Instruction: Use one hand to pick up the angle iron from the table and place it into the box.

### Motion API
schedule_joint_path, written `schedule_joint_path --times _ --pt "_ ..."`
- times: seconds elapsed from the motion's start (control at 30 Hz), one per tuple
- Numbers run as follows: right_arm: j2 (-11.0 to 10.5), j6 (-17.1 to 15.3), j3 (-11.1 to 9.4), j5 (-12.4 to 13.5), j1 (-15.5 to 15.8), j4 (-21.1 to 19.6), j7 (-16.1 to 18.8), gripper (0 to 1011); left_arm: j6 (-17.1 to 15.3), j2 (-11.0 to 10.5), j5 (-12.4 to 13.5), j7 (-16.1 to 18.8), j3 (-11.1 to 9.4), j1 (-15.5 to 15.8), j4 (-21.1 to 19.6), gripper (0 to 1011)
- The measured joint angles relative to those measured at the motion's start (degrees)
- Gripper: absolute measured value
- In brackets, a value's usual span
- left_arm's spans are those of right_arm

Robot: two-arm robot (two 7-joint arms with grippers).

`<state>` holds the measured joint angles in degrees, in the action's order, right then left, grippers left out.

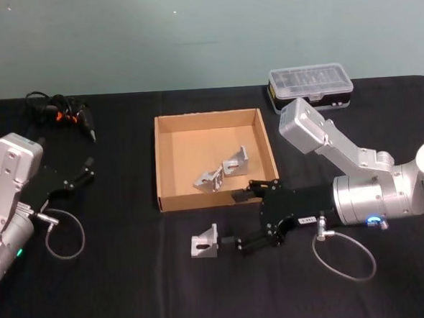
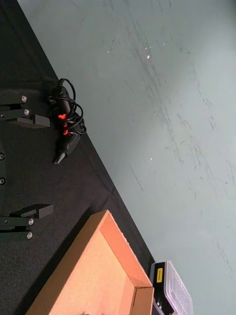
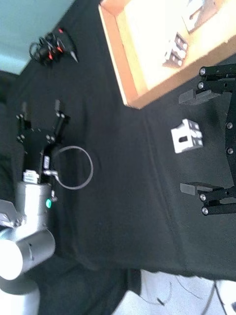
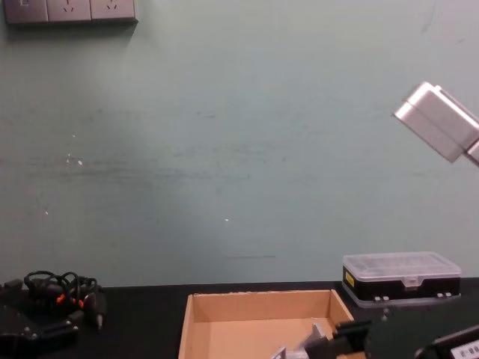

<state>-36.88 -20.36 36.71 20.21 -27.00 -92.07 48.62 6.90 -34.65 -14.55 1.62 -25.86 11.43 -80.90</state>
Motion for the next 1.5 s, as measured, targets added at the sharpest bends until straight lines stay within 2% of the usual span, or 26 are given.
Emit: schedule_joint_path --times 0.23,0.5,1.0,1.27,1.5 --pt "-0.8 -0.9 3.1 -0.6 -1.9 1.8 2.1 1003 0.0 0.0 0.0 0.0 0.0 0.0 0.0 1011" --pt "0.0 -0.9 5.7 -0.9 -3.7 5.4 2.9 1003 0.0 0.0 0.0 0.0 0.0 0.0 0.0 1011" --pt "4.5 1.7 10.0 -1.0 -8.1 14.6 3.7 1003 0.0 0.0 0.0 0.0 0.0 0.0 0.0 1011" --pt "6.9 3.3 11.8 -0.8 -10.3 19.1 4.2 1003 0.0 0.0 0.0 0.0 0.0 0.0 0.0 1011" --pt "8.2 4.3 12.9 -0.6 -11.6 21.6 4.4 1003 0.0 0.0 0.0 0.0 0.0 0.0 0.0 1011"
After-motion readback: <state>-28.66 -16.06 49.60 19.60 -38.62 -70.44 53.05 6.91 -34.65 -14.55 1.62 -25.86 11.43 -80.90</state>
